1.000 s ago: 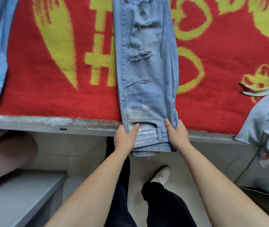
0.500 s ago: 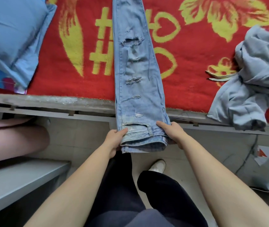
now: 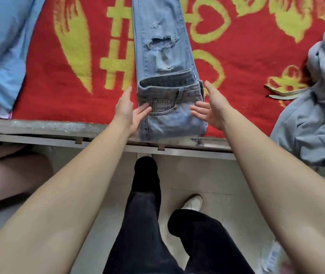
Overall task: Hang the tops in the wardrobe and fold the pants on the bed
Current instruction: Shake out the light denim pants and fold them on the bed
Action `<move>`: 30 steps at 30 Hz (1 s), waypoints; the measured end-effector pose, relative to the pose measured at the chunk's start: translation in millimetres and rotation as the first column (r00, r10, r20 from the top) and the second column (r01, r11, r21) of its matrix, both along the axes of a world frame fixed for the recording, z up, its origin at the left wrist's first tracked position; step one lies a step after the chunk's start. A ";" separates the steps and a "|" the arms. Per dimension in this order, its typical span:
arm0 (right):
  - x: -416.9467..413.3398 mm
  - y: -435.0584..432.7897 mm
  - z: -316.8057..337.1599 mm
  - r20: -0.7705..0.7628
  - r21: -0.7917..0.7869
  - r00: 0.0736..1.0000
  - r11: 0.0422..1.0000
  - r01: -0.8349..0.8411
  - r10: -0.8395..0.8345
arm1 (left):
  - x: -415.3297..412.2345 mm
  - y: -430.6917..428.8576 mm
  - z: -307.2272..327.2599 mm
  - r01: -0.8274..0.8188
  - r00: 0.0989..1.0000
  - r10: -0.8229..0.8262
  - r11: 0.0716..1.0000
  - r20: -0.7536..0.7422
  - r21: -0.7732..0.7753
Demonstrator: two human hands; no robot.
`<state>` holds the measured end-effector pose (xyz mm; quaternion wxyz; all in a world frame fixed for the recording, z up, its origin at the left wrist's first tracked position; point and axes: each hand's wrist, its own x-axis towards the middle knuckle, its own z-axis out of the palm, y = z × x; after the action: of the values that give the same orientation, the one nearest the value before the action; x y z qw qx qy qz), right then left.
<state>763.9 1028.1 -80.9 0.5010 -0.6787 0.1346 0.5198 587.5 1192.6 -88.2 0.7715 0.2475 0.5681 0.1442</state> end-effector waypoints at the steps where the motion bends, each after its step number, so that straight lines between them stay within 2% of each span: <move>1: 5.8 8.8 -8.5 0.056 -0.053 0.997 0.997 -0.053 0.056 | 4.2 10.8 -8.5 0.086 0.992 -0.081 0.995 -0.094 0.052; 2: 9.9 15.1 -18.0 0.153 -0.153 0.972 0.976 -0.154 0.177 | 6.6 17.7 -16.3 0.232 0.950 -0.197 0.965 -0.242 0.124; 3: 13.5 19.2 -28.5 0.266 -0.292 0.902 0.921 -0.259 0.339 | 7.4 21.5 -26.4 0.406 0.859 -0.307 0.896 -0.410 0.179; 5: 16.4 21.9 -46.1 0.387 -0.535 0.706 0.768 -0.352 0.593 | 6.3 22.1 -45.1 0.665 0.656 -0.441 0.721 -0.613 0.193; 6: 14.9 22.3 -52.3 0.392 -0.585 0.660 0.727 -0.359 0.641 | 5.9 19.3 -51.8 0.732 0.592 -0.483 0.656 -0.645 0.182; 8: 10.1 22.4 -60.4 0.394 -0.598 0.648 0.717 -0.357 0.651 | 7.0 12.5 -62.9 0.813 0.501 -0.523 0.557 -0.690 0.168; 10: 2.5 20.7 -65.7 0.417 -0.605 0.630 0.717 -0.346 0.655 | 8.7 5.4 -67.7 0.856 0.421 -0.485 0.491 -0.767 0.160; 14: -11.8 5.5 -67.7 0.491 -0.564 0.600 0.755 -0.333 0.632 | 7.0 -15.0 -72.3 0.889 0.340 -0.425 0.437 -0.838 0.139; 18: -19.0 -16.7 -71.4 0.453 -0.548 0.637 0.758 -0.353 0.624 | 0.0 -35.3 -75.1 0.875 0.357 -0.449 0.468 -0.819 0.125; 20: -20.8 -16.3 -73.1 0.472 -0.537 0.664 0.787 -0.305 0.580 | -0.2 -37.1 -75.3 0.856 0.382 -0.382 0.488 -0.842 0.168; 21: -22.0 -15.3 -72.8 0.523 -0.539 0.631 0.796 -0.277 0.573 | -1.5 -37.2 -73.6 0.856 0.390 -0.313 0.469 -0.866 0.216; 22: -23.7 -14.8 -71.3 0.603 -0.556 0.526 0.789 -0.262 0.600 | -3.8 -37.7 -71.2 0.877 0.387 -0.228 0.391 -0.893 0.280; 24: -28.8 -17.2 -66.0 0.710 -0.627 0.174 0.725 -0.285 0.682 | -10.1 -42.0 -65.9 0.912 0.408 -0.094 0.091 -0.908 0.401; 25: -31.7 -21.2 -64.6 0.724 -0.648 0.014 0.687 -0.327 0.689 | -13.5 -44.8 -64.4 0.890 0.444 -0.096 -0.072 -0.891 0.451; 26: -35.1 -26.8 -65.1 0.704 -0.674 -0.097 0.619 -0.404 0.703 | -17.1 -47.3 -64.7 0.858 0.442 -0.160 -0.213 -0.883 0.468; 27: -38.9 -33.1 -66.2 0.652 -0.708 -0.167 0.514 -0.484 0.740 | -21.1 -49.1 -66.3 0.840 0.374 -0.245 -0.319 -0.895 0.438; 29: -43.4 -43.9 -71.6 0.473 -0.787 -0.271 0.263 -0.559 0.838 | -26.9 -48.0 -70.6 0.849 0.052 -0.326 -0.484 -0.944 0.214; 30: -42.9 -46.6 -75.4 0.402 -0.815 -0.312 0.181 -0.551 0.861 | -28.5 -45.7 -74.4 0.830 -0.097 -0.300 -0.551 -0.949 0.089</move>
<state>721.0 981.5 -156.3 -0.0709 -0.8132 -0.5279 0.2345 559.0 1146.9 -162.7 0.1400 0.9462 0.1701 -0.2368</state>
